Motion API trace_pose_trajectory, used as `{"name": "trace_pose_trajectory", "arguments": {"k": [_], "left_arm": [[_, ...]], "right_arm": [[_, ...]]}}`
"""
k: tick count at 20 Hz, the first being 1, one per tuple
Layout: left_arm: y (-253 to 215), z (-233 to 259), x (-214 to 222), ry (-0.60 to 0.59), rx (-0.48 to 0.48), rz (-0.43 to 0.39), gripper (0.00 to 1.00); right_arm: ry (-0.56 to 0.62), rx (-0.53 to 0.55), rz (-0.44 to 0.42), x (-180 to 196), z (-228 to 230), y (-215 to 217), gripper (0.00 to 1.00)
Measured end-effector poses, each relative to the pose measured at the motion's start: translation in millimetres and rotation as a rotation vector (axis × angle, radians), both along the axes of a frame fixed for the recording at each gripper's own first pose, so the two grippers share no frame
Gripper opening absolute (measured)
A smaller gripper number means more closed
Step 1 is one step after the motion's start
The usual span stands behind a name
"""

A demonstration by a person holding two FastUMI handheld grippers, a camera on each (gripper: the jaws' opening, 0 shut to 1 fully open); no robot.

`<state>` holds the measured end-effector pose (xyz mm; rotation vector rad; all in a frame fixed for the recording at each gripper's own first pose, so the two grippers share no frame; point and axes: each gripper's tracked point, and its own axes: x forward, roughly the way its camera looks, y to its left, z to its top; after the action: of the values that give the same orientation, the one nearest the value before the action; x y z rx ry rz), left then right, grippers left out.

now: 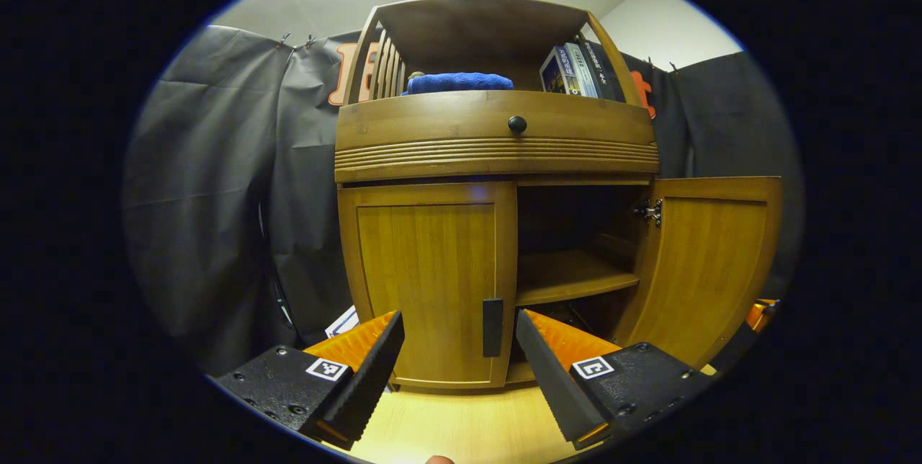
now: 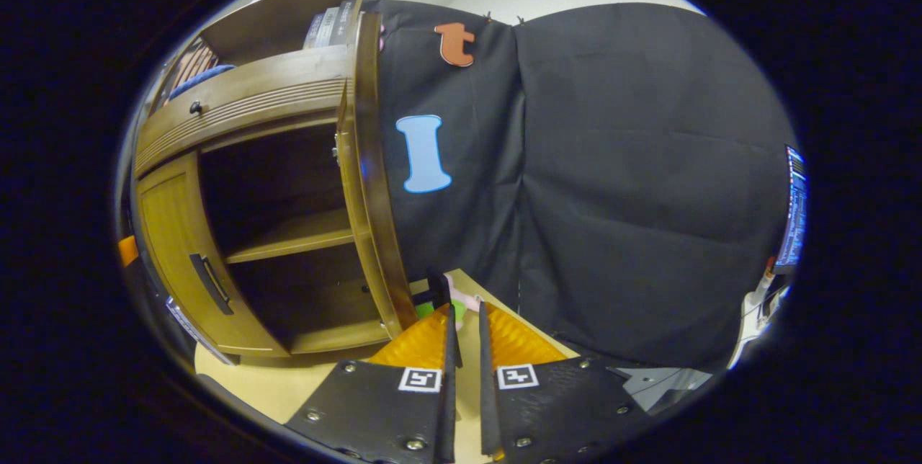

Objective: Open the right door of the double-door shoe cabinet with the right hand, and open the left door with the left hand.

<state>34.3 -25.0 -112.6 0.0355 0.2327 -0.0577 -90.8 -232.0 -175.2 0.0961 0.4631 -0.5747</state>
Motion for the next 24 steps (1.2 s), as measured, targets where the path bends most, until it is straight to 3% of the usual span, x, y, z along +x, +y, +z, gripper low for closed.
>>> {"name": "trace_pose_trajectory", "arguments": {"k": [10, 18, 22, 24], "left_arm": [[-24, -32, 67, 0.023, -0.055, -0.069, 0.98], [-43, -96, 124, 0.146, -0.123, -0.081, 0.95], [-52, -118, 141, 0.178, -0.159, -0.092, 0.69], [-48, -121, 144, 0.181, -0.162, -0.075, 0.49]], "right_arm": [[0.015, 0.000, -0.005, -1, -1, -3, 0.14], [0.016, -0.057, -0.078, -10, 16, -7, 0.14], [0.023, -0.059, -0.148, -13, 20, -8, 0.14], [0.021, -0.059, -0.177, -14, 21, -8, 0.14]]}}
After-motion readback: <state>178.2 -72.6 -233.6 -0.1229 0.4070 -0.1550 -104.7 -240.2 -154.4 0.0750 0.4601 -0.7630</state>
